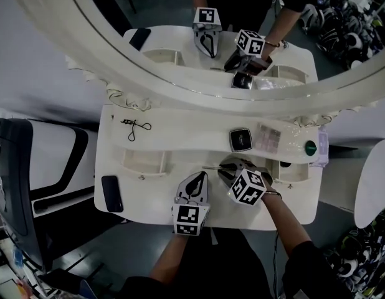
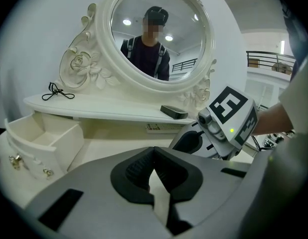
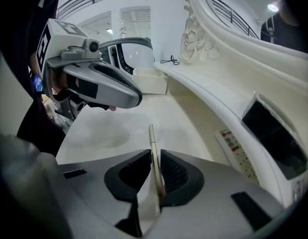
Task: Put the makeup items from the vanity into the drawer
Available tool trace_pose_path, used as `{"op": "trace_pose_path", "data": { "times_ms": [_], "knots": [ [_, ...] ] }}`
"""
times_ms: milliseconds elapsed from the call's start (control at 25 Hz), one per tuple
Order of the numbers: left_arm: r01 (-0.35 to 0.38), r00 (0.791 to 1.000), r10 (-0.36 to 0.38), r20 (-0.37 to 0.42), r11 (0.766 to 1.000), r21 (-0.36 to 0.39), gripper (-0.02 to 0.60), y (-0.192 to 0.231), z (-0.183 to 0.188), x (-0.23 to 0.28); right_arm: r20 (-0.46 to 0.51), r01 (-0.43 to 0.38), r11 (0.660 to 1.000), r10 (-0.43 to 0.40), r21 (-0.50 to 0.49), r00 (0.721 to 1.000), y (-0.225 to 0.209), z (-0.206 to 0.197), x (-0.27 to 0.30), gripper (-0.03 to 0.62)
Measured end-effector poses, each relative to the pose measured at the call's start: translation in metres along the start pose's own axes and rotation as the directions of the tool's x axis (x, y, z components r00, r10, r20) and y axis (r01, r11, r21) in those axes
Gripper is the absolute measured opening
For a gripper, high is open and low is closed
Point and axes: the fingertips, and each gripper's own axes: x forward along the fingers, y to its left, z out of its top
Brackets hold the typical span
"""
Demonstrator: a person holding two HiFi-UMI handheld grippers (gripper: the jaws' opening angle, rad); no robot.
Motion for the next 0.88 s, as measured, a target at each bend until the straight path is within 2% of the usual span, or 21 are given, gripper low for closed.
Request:
{"op": "trace_pose_path", "data": {
  "times_ms": [120,480,880],
  "knots": [
    [0.002,1.0,-0.002,-0.002,1.0,-0.006,0.014,0.001,-0.001,0.001,0.011,-0.003,1.0,0.003,0.008,1.0,0.002,0.0,-0.001,0.054],
    [0.015,1.0,-0.016,-0.012,1.0,-0.013,0.014,-0.002,-0.009,0.0,0.037,0.014,0.999,-0.016,0.049,0.999,0.003,0.001,-0.004,0.043],
    [0.02,0.999,-0.022,0.046,0.999,0.046,0.014,-0.012,0.026,-0.025,0.198,0.099,0.985,-0.126,0.141,0.972,0.007,0.039,-0.061,0.043]
  ]
}}
